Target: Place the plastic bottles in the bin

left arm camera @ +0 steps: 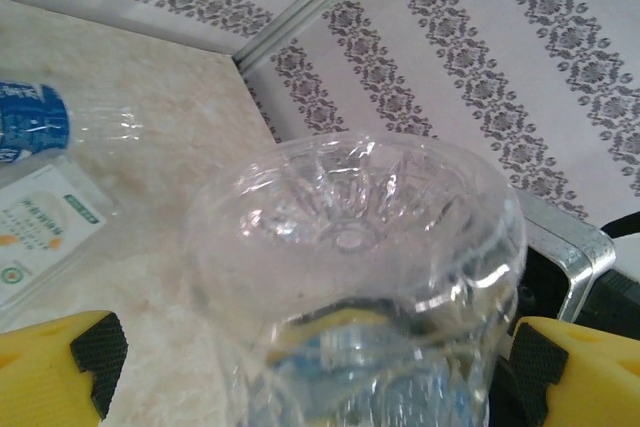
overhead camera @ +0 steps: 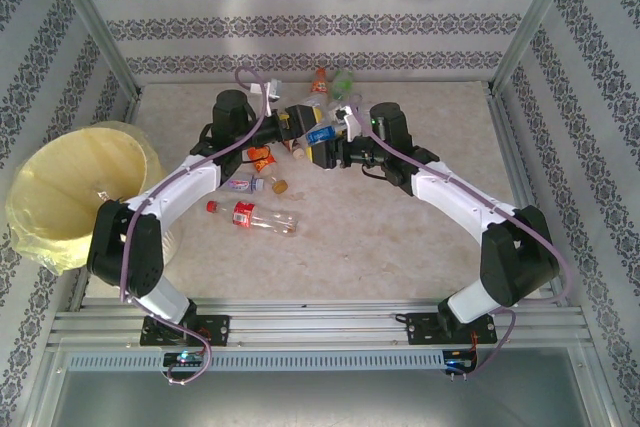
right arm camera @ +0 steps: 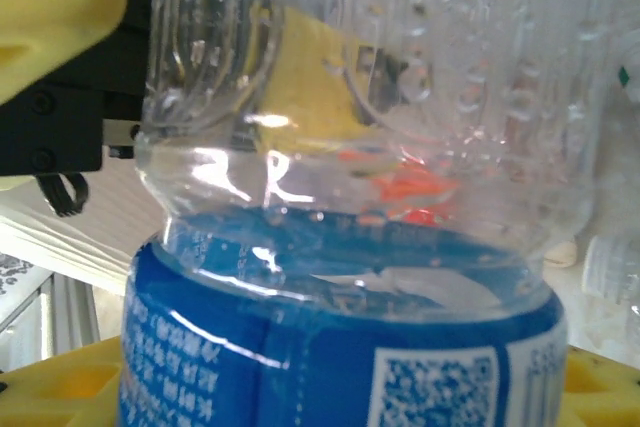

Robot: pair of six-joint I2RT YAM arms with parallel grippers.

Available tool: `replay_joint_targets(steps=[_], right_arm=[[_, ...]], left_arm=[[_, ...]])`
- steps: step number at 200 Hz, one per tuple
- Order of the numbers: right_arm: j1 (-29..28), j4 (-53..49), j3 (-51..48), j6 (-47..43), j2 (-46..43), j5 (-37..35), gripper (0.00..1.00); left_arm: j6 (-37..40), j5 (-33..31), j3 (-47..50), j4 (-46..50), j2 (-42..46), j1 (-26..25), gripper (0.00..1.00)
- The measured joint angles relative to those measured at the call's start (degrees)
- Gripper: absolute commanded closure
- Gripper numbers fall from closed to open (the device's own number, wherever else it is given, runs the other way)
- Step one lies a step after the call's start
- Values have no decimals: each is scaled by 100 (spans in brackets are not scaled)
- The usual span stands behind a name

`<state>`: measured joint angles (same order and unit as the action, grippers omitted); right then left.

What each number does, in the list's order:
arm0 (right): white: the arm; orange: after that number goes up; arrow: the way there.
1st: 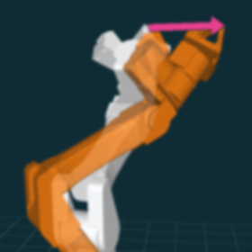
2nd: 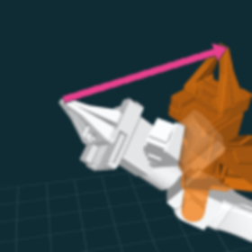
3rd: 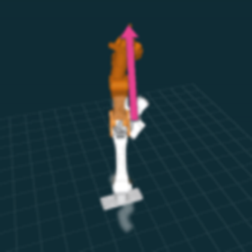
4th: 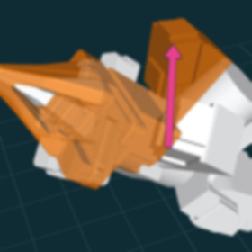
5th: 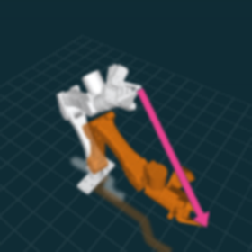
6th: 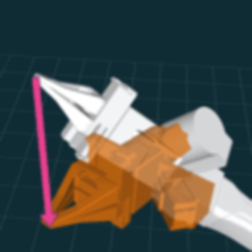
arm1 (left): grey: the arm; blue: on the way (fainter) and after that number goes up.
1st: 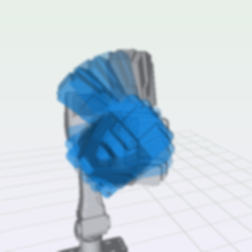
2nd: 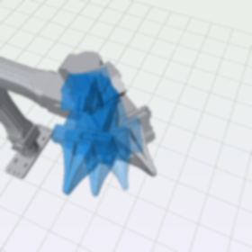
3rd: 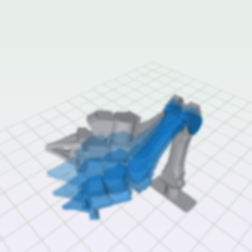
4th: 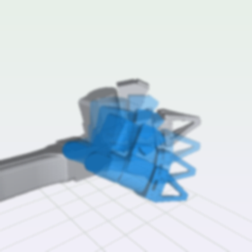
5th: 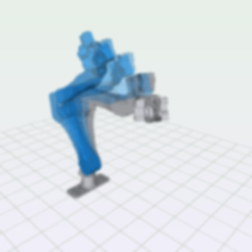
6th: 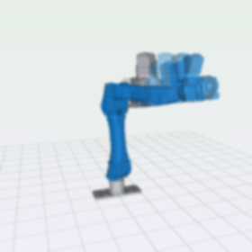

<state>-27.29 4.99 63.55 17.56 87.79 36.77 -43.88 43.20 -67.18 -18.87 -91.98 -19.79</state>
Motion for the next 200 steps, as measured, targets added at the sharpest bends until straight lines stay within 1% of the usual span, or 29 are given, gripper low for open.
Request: replay_joint_targets(steps=[40, 78, 94, 131, 139, 149, 162, 174, 186, 193, 200], right_arm=[[-7, 42, 2, 35, 0, 175, 49], [-37, -79, 81, 15, 11, 343, 48], [-37, -179, 201, 7, 52, 387, 47], [-37, -527, 459, -13, 236, 407, 43], [-37, -623, 525, -35, 269, 415, 42], [-37, -723, 584, -87, 284, 424, 40], [-35, -782, 621, -116, 286, 426, 35], [-35, -785, 625, -118, 286, 431, 19], [-33, -813, 625, -105, 282, 424, 7], [-31, -828, 625, -116, 267, 409, 3], [-22, -844, 625, -129, 236, 378, 2]], left_arm=[[-9, -66, -264, 7, -197, -2, 0], [11, -48, -590, 94, -363, -2, 7], [26, 13, -671, 151, -435, -2, 12], [72, 116, -713, 269, -474, -4, 31], [83, 120, -732, 317, -472, -4, 34], [72, 136, -754, 358, -474, 2, 36], [68, 142, -800, 415, -474, 0, 37], [74, 138, -835, 483, -472, 0, 38], [125, 66, -846, 588, -470, -4, 39], [155, -4, -848, 671, -470, -4, 40], [188, -92, -850, 787, -468, -2, 40]])
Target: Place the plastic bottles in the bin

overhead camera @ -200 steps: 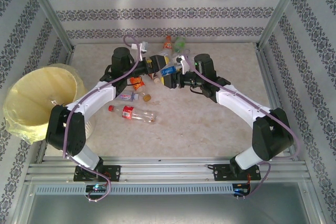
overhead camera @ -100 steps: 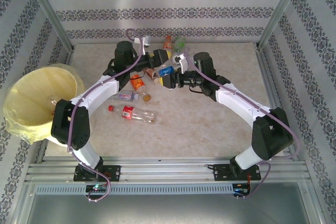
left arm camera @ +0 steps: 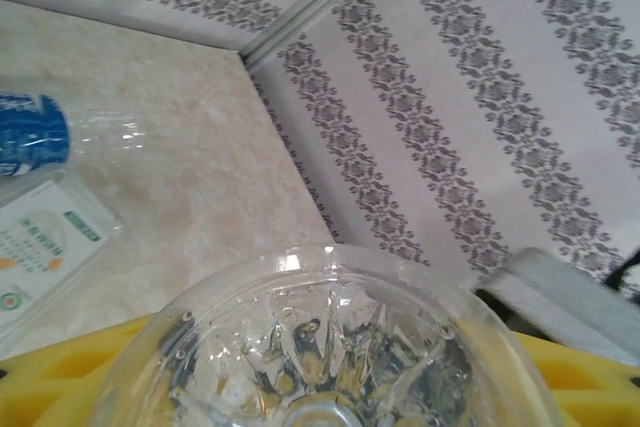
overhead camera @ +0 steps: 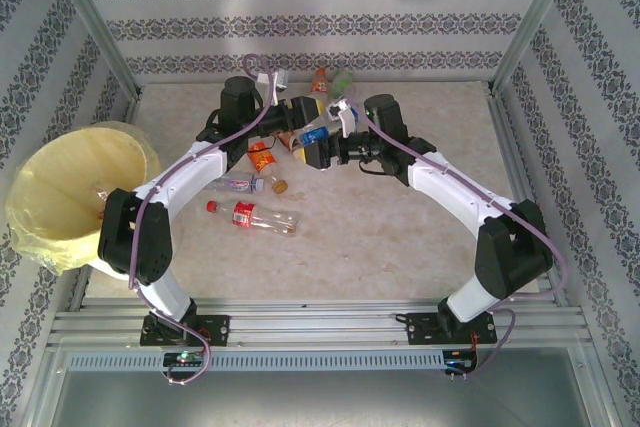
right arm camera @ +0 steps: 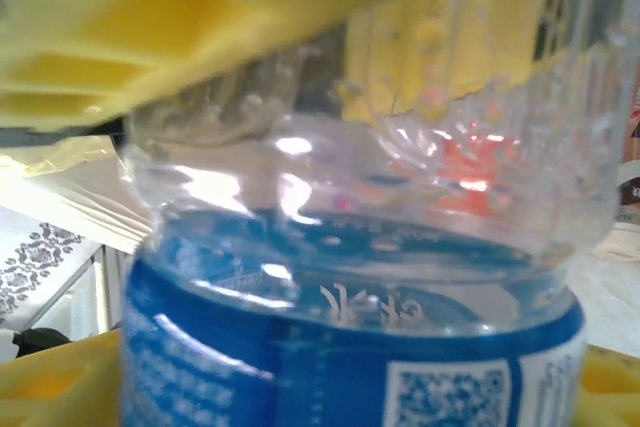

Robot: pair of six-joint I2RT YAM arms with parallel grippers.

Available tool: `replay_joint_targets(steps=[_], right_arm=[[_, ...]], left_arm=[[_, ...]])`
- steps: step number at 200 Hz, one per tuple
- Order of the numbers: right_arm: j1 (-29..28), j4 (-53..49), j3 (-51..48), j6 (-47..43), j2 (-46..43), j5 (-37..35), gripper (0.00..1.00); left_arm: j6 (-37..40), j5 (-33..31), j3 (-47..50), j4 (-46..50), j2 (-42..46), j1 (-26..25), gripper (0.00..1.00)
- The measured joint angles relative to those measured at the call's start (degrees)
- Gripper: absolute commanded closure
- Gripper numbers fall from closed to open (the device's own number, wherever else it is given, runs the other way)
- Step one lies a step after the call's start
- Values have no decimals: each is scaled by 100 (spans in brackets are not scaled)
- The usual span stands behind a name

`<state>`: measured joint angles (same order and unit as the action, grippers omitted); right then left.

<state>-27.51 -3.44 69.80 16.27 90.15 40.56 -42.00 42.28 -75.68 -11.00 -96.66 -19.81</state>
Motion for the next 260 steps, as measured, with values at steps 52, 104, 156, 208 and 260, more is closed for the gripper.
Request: replay_joint_targets(steps=[52, 104, 156, 208, 260], right_arm=[[243, 105, -450, 94, -977, -706, 2], [592, 728, -1152, 527, -1980, -2017, 2], [640, 1255, -1683, 549, -2302, -2813, 2], [640, 1360, -1683, 612, -2253, -3178, 2], [640, 1353, -1663, 680, -1996, -3220, 2]], left_arm=[[472, -1189, -243, 1128, 308, 48, 43], [1303, -3456, -984, 2721, 1163, 94, 46], [2267, -5626, -1930, 4072, 1558, 162, 46], [3281, -7989, -2457, 4795, 1803, 315, 46], [3919, -9138, -2524, 4848, 2153, 1088, 46]])
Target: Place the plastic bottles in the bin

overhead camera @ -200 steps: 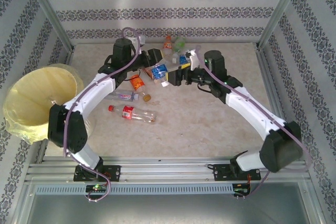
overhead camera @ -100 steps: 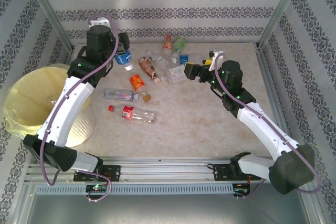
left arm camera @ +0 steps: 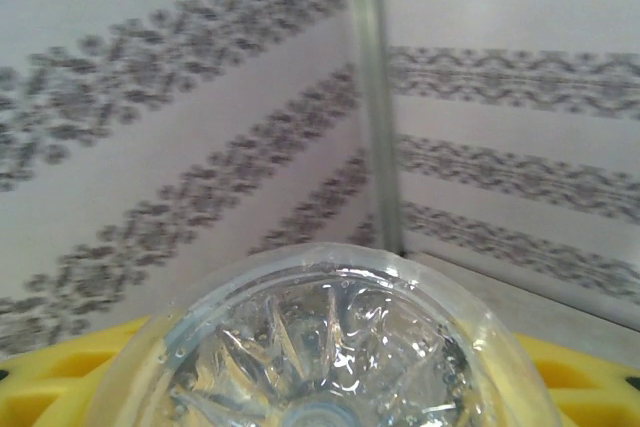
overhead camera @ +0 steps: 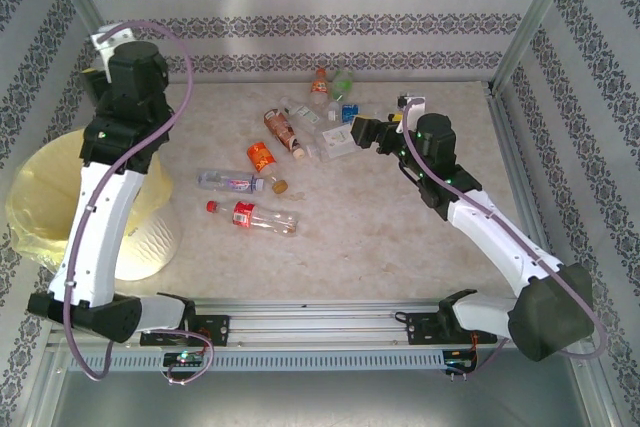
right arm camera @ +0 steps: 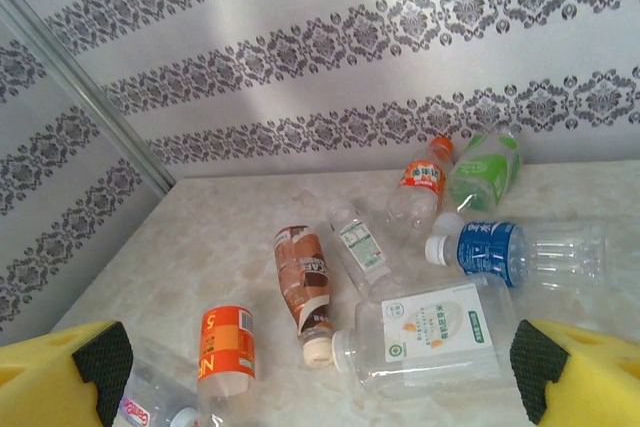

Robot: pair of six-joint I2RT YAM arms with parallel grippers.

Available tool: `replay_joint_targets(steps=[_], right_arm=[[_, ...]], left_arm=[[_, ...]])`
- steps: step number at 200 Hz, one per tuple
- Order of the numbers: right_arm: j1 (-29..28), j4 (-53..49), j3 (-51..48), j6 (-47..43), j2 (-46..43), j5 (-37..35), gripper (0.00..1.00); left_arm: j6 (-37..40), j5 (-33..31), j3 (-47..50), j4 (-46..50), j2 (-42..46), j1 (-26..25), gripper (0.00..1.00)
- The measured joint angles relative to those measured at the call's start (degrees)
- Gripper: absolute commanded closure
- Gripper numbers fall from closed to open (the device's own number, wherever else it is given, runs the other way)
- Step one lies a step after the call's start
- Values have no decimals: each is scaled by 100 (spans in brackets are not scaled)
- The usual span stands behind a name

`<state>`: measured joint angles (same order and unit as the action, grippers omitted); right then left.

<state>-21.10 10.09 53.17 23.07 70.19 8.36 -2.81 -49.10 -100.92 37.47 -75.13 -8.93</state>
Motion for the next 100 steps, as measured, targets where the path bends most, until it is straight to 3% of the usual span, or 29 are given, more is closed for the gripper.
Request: replay_joint_targets(steps=[54, 100], right_arm=[[0, -59, 289, 44, 125, 2, 2], [2, -229, 603, 46, 439, 129, 2]], left_arm=[[-321, -520, 638, 481, 638, 1473, 48], [-1325, -146, 1550, 1294, 1296, 2461, 49]])
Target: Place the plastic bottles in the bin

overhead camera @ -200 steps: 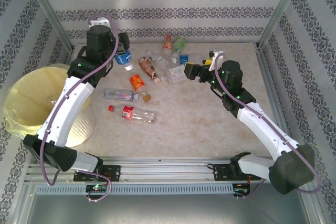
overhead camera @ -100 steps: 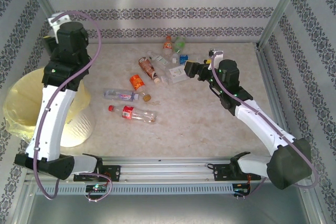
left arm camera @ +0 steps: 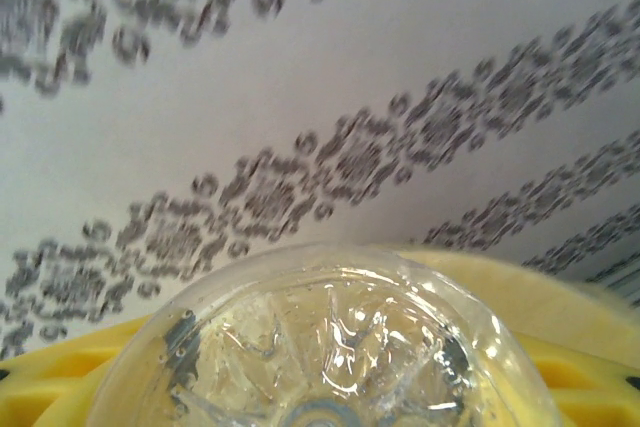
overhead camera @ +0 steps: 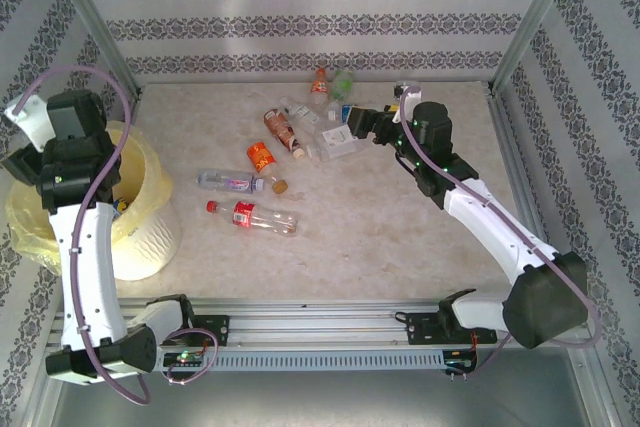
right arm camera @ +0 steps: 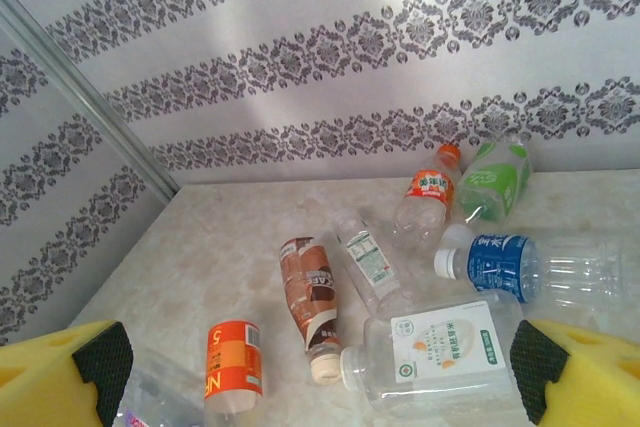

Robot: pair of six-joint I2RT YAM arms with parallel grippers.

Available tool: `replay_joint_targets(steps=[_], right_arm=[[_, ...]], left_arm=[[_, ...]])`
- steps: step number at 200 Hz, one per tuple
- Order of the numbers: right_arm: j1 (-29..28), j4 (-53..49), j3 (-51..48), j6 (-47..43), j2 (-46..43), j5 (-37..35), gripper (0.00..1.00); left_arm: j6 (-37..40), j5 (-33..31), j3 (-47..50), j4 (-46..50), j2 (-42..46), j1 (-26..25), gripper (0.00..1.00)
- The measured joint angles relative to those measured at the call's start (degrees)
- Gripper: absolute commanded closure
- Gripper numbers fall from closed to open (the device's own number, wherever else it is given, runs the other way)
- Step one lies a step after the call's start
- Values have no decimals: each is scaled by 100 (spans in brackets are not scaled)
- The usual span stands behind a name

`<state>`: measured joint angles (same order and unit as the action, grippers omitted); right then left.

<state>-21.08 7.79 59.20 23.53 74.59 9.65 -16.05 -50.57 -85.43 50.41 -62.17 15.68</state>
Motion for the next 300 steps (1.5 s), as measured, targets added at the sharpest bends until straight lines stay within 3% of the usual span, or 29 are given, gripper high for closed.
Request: replay_joint_targets(steps=[36, 71, 104, 140, 194, 228, 271, 300], right_arm=[[0, -83, 179, 17, 175, 181, 2], [0, -125, 236, 37, 247, 295, 2], [0, -199, 271, 39, 273, 334, 2], [0, -205, 271, 79, 275, 334, 2], [0, -201, 271, 168, 361, 345, 2], [0, -201, 295, 201, 393, 348, 2], [0, -201, 295, 205, 393, 343, 2], [17, -205, 295, 205, 393, 323, 2]], left_arm=[[-776, 236, 398, 584, 24, 369, 49], [-1316, 192, 920, 898, 31, 529, 37], [-1513, 192, 1147, 979, 39, 695, 16], [-1578, 448, 1051, 975, 42, 695, 9], [-1672, 1386, 682, 874, 48, 616, 0], [-1755, 1773, 385, 612, 140, -26, 0], [-1764, 1871, -87, 31, -76, -1628, 0], [-1661, 2164, -267, -520, -439, -2437, 0]])
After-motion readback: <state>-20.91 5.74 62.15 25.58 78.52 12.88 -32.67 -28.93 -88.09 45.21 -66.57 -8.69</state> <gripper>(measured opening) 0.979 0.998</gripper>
